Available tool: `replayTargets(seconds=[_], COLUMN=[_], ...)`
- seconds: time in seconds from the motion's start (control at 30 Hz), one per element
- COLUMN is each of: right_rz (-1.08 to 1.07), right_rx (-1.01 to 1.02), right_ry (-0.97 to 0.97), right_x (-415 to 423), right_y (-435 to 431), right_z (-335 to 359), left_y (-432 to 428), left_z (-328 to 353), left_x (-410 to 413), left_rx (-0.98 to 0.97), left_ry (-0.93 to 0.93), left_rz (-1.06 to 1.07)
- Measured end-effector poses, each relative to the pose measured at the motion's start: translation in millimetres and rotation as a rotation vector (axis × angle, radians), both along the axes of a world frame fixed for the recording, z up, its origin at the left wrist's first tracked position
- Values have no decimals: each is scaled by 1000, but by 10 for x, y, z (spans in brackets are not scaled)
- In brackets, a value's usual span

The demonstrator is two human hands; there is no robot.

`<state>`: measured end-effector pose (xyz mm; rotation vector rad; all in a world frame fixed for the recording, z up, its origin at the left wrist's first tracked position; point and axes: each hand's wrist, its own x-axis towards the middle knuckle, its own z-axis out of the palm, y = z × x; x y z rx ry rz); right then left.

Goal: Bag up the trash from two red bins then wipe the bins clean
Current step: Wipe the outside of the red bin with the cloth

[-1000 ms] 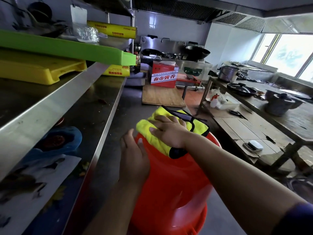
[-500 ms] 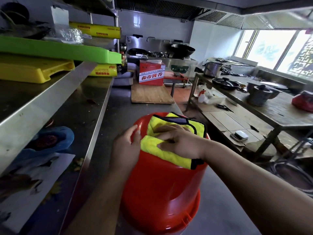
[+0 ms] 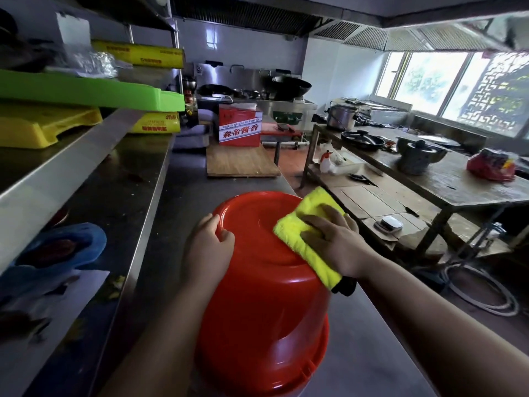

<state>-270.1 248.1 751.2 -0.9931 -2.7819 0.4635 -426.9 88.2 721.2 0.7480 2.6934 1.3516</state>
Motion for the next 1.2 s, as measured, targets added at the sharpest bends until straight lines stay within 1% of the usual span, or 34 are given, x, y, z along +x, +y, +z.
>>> replayTargets(seconds=[0.03, 0.1, 0.17, 0.23, 0.3, 0.37, 0.47, 0.6, 0.7, 0.8, 0.9, 1.03, 1.13, 1.2], right_rz=[-37, -32, -19, -30, -58, -30, 66, 255, 386, 439, 394, 249, 124, 93], right_rx=[-17, 8, 24, 19, 30, 88, 121, 114, 94, 88, 78, 117, 142, 173], right_ry=[-12, -128, -142, -226, -240, -253, -235, -190, -187, -149, -162, -282, -243, -207], right_x=[-54, -163, -309, -455, -633, -826, -1106, -1301, -1151, -860, -589, -344, -329, -390], right_y=[36, 110, 224, 292, 318, 272, 138, -154, -279, -281, -250, -205, -168, -169], right_z=[36, 140, 162, 182, 166, 156, 130, 91, 82, 94, 135, 162, 111, 79], left_y=[-6, -8, -9, -10, -14, -17, -22, -28, -44, -67, -73, -64, -54, -45], left_z=[8, 12, 4, -7, -21, -38, -79, -109, -119, -121, -130, -127, -124, -118], left_x=[-1, -12, -31, -48, -58, -72, -96, -97, -70, -47, -39, -26, -19, -10], left_rx=[-2, -5, 2, 9, 8, 12, 14, 29, 55, 88, 95, 114, 111, 97], left_ry=[4, 6, 2, 6, 23, 37, 73, 112, 104, 60, 62, 60, 51, 53], left_rz=[-4, -15, -27, -36, -50, -67, -83, -91, -98, -87, -74, -56, -44, -28])
